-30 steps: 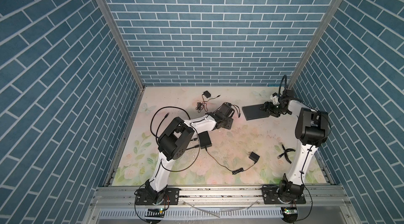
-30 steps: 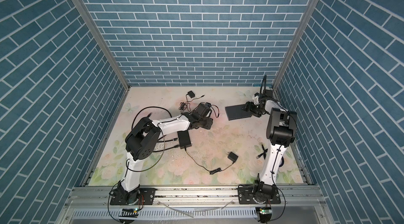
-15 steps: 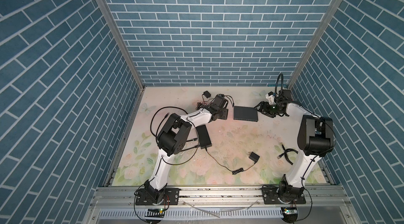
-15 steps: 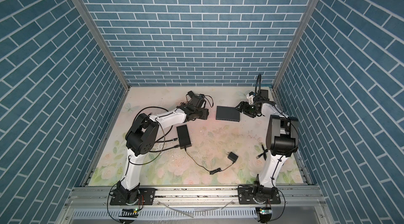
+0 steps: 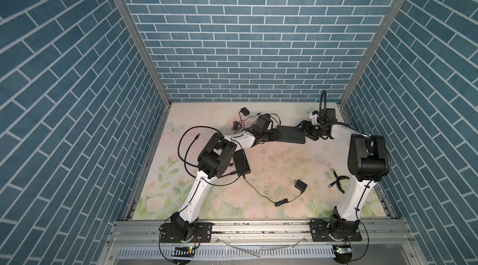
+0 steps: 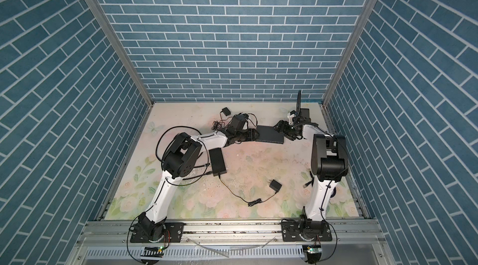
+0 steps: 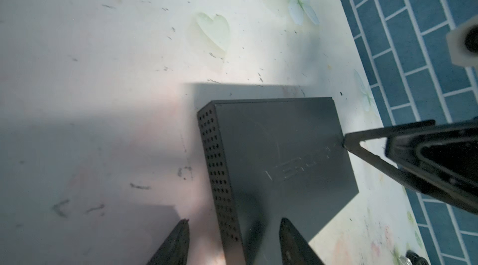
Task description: Insert the plug into the switch port
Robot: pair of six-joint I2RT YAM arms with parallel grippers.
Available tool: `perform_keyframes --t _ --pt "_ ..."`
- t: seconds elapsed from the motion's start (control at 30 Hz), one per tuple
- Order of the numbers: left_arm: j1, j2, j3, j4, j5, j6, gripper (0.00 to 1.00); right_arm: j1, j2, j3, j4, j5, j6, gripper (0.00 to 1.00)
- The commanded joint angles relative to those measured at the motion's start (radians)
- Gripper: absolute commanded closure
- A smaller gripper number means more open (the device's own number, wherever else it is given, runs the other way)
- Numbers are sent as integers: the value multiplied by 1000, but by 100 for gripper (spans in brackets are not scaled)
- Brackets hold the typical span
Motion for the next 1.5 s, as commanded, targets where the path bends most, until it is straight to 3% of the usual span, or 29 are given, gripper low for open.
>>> perform_keyframes --t 0.0,0.33,0.47,0.6,0.8,0.93,1.03,1.2,1.47 --pt "-37 -8 -40 47 68 -26 43 13 35 5 18 -15 34 22" --pt "-175 -95 -131 93 137 4 43 65 105 84 22 -90 50 23" --pt "-235 -152 -170 82 116 13 43 84 109 83 35 -96 59 22" --pt "-231 -241 -251 72 53 25 42 75 54 55 35 -76 50 22" --pt "-148 -327 -241 -61 -70 177 40 3 -121 -66 67 31 123 16" --pt "-73 -247 -146 -49 -68 266 37 -1 -220 -197 97 126 183 11" --pt "-44 -147 -39 -30 -40 309 28 3 -268 -299 143 148 240 3" --pt "-20 36 171 -15 -12 263 26 8 -318 -434 229 119 311 3" --pt "-17 221 374 28 21 203 23 18 -273 -484 342 66 378 3"
